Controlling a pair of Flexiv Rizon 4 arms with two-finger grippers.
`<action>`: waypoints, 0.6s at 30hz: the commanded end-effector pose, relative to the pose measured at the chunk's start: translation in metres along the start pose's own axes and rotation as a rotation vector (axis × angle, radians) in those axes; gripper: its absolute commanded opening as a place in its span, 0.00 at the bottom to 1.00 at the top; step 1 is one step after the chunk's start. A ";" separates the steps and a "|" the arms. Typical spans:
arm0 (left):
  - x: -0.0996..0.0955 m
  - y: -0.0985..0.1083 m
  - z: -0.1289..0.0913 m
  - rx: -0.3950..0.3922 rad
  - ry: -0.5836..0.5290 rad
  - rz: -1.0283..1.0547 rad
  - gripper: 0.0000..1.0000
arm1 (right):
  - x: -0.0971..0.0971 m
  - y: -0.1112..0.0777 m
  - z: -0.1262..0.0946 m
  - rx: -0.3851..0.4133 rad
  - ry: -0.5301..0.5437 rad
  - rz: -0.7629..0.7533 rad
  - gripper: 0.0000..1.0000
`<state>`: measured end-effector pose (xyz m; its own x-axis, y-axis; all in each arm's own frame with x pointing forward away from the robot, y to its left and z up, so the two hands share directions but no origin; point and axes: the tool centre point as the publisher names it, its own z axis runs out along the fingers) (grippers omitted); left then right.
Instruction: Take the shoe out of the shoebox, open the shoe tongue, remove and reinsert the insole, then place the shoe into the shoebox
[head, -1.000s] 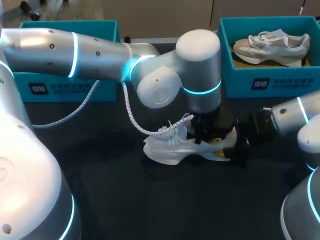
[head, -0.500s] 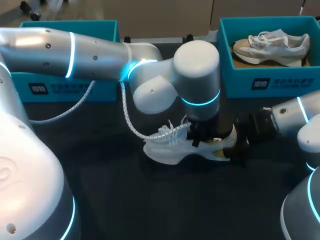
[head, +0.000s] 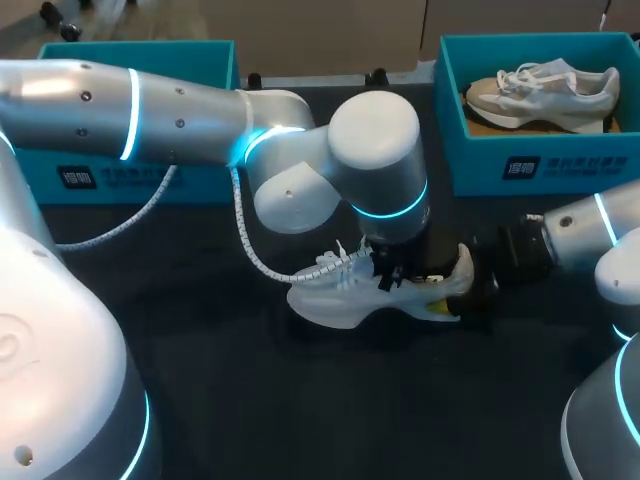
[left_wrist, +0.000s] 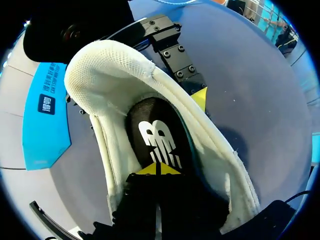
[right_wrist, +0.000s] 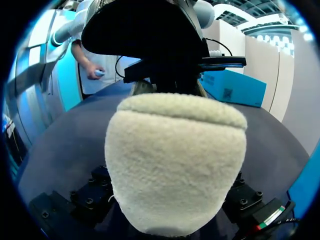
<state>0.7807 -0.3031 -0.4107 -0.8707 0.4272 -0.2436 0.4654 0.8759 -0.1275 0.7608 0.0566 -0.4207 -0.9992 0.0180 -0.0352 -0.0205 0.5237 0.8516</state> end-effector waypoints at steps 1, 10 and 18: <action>-0.001 0.006 0.058 0.002 0.003 0.009 0.00 | 0.003 -0.001 0.005 0.003 -0.001 -0.001 0.00; -0.005 0.007 0.019 0.037 0.023 0.029 0.00 | 0.003 -0.001 0.005 0.003 -0.001 -0.001 0.00; -0.005 -0.001 -0.008 0.080 0.067 0.059 0.00 | 0.003 -0.001 0.005 0.003 -0.001 -0.001 0.00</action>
<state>0.7799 -0.3057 -0.4060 -0.8514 0.4860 -0.1972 0.5190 0.8349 -0.1833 0.7604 0.0563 -0.4199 -0.9992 0.0178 -0.0354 -0.0208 0.5234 0.8518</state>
